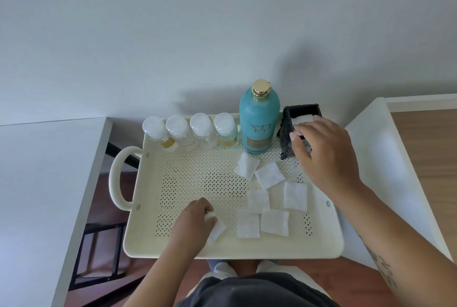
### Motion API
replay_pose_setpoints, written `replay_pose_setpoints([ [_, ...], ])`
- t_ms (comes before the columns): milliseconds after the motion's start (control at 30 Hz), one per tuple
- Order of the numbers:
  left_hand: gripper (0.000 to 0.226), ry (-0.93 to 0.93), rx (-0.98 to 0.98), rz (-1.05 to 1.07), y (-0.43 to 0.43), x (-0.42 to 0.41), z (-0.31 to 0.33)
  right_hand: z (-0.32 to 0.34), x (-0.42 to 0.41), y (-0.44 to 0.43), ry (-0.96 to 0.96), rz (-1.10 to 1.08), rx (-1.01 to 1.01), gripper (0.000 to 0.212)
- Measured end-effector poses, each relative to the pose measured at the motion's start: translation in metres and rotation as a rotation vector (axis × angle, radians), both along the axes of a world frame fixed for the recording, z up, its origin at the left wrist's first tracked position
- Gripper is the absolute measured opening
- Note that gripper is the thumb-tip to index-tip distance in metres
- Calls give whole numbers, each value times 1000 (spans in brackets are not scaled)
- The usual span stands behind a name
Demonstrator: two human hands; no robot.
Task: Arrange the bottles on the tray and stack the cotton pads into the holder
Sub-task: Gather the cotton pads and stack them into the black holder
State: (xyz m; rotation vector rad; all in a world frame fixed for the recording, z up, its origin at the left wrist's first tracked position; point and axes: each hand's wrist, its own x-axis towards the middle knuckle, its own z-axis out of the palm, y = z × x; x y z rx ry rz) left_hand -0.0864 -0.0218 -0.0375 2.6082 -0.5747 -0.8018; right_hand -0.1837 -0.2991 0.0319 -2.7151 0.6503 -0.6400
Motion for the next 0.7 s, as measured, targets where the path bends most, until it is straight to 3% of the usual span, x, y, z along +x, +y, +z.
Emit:
replay_pose_setpoints([
  [133, 17, 28, -94, 63, -2, 3, 4, -4, -1, -1, 135, -20, -3, 30],
  [233, 7, 126, -252, 162, -8, 6, 16, -5, -1, 0, 162, -17, -2, 29],
  [467, 12, 461, -704, 382, -50, 12, 63, 14, -11, 24, -124, -98, 117, 26],
  [533, 14, 543, -800, 382, -64, 13, 74, 20, -18, 41, -167, -133, 376, 30],
  [633, 14, 643, -879, 354, -83, 12, 85, 28, -23, 59, -100, -117, 989, 35],
  [700, 16, 697, -917, 338, -93, 10, 89, 29, -25, 60, -92, -105, 1220, 37],
])
